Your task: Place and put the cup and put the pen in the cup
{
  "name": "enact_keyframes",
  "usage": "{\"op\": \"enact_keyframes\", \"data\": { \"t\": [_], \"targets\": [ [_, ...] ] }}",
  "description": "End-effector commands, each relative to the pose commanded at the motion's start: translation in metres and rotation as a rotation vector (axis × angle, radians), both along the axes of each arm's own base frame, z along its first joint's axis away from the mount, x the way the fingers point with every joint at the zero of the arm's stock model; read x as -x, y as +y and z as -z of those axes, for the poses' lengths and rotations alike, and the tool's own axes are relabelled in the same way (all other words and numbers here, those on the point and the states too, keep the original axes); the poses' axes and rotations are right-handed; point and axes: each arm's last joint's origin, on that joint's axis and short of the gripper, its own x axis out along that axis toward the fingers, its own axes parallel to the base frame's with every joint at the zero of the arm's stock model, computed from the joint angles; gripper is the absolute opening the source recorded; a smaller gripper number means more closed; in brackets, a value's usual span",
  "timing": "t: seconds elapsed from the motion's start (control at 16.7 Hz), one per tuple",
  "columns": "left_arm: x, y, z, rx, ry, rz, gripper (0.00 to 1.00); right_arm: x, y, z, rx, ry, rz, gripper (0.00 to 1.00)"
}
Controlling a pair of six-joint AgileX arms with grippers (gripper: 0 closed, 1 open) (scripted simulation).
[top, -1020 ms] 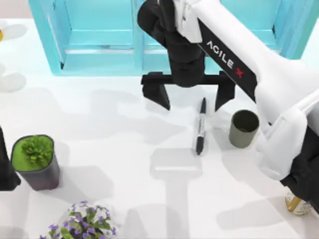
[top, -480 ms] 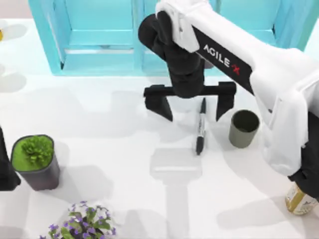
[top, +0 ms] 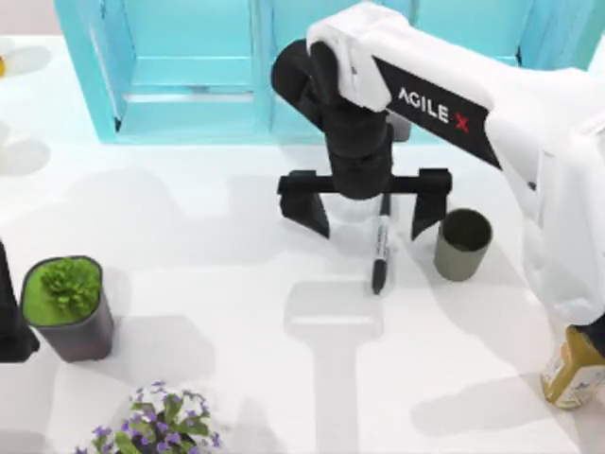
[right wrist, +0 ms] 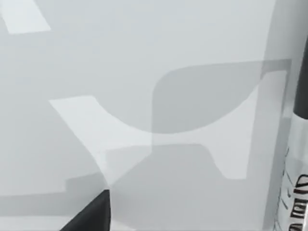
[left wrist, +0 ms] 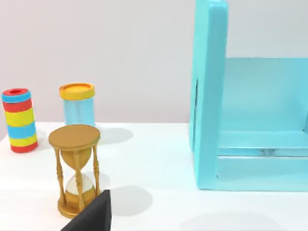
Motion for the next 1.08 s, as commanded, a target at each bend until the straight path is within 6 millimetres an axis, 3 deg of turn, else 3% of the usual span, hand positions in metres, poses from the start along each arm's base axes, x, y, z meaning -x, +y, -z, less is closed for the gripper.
{"op": "enact_keyframes", "data": {
  "t": [0.42,0.84,1.08],
  "targets": [
    [0.0,0.0,0.0,0.0,0.0,0.0,1.0,0.009,-0.009,0.018,0.0,0.0,0.0,1.0],
    [0.0,0.0,0.0,0.0,0.0,0.0,1.0,0.01,-0.01,0.02,0.0,0.0,0.0,1.0],
    [0.0,0.0,0.0,0.0,0.0,0.0,1.0,0.01,-0.01,0.02,0.0,0.0,0.0,0.7]
  ]
}}
